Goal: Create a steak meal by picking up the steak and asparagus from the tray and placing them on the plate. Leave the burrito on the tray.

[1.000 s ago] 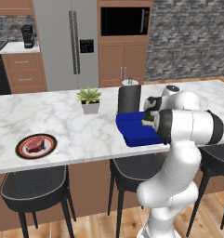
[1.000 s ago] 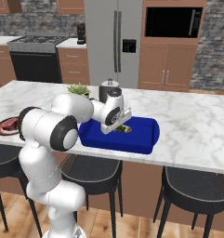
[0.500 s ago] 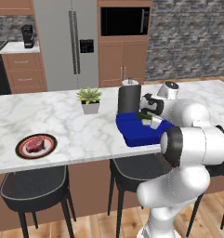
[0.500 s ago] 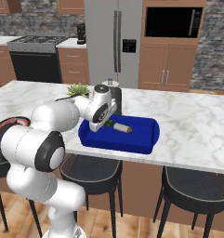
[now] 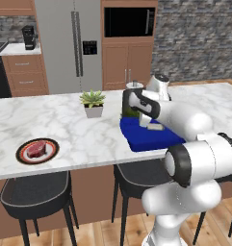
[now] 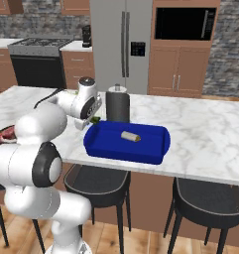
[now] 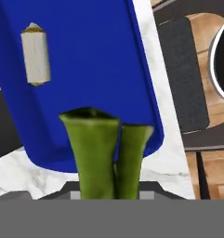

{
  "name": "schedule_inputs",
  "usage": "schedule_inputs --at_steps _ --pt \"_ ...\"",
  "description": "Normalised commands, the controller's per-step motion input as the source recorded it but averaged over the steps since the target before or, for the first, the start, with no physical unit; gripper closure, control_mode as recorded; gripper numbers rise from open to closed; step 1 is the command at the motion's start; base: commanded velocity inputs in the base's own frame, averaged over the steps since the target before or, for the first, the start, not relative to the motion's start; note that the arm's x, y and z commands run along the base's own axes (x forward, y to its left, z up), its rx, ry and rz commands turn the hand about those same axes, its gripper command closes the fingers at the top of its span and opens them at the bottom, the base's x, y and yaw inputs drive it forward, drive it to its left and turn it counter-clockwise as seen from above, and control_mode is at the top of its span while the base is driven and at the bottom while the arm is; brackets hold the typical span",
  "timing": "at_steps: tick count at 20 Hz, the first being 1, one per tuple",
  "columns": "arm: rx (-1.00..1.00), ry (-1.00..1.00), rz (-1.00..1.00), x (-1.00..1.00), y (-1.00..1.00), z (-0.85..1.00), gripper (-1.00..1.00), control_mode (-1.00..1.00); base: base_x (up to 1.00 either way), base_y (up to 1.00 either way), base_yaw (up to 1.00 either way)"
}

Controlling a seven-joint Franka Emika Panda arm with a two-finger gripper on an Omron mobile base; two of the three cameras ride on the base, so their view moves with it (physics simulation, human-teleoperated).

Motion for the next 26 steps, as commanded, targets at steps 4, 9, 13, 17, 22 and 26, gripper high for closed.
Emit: schedule_inputs --at_steps 4,9,13,17,22,26 --pt "0.00 0.01 0.18 0.00 0.99 0.28 1.00 -1.00 0.00 0.00 0.00" --pt "-0.03 0.00 0.40 0.06 1.00 -0.05 1.00 -1.00 0.00 0.00 0.00" --pt "-0.05 0.02 0.55 0.21 1.00 -0.19 1.00 -1.00 0.00 0.00 0.00" --pt "-0.10 0.01 0.54 0.19 1.00 -0.14 1.00 -1.00 0.00 0.00 0.00" --pt "-0.22 -0.01 0.45 0.01 1.00 -0.26 1.00 -1.00 0.00 0.00 0.00" --pt "-0.25 -0.03 0.35 0.00 0.99 -0.33 1.00 -1.00 0.00 0.00 0.00"
